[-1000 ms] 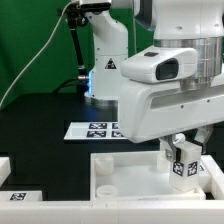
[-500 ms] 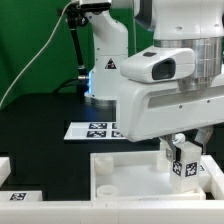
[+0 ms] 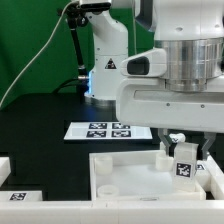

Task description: Assemble one leg

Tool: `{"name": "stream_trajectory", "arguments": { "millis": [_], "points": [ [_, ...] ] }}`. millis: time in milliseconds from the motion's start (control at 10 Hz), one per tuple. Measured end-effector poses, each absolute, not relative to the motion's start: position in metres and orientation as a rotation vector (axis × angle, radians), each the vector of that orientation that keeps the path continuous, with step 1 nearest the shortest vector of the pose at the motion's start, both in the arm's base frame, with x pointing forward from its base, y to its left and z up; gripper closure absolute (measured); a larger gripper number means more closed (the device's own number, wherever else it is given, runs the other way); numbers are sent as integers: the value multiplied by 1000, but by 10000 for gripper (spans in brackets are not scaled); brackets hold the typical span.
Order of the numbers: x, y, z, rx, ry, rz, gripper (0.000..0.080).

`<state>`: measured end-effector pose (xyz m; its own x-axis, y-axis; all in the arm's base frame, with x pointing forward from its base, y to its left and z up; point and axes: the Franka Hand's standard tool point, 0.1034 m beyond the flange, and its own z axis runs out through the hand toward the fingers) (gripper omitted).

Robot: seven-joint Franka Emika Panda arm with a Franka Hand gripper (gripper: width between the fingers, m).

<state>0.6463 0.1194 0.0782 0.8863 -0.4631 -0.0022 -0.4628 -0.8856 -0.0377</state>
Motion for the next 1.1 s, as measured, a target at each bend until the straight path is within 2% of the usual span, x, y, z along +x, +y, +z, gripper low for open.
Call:
{"name": "stream_trajectory", "arguments": {
  "millis": [200,400,500,600,700,800,1100],
  "points": [
    [647,118,78,-2927,994,3,515],
    [647,118,78,-2947,933,1,515],
    [648,118,79,-2974,843,-3,357],
    [648,119,81,-3000,738,-9,231],
    [648,118,81,-3062,515,-21,231],
    [648,119,80,-3092,327,-25,166],
    [648,116,80,-3114,-4,-32,150]
  ]
}}
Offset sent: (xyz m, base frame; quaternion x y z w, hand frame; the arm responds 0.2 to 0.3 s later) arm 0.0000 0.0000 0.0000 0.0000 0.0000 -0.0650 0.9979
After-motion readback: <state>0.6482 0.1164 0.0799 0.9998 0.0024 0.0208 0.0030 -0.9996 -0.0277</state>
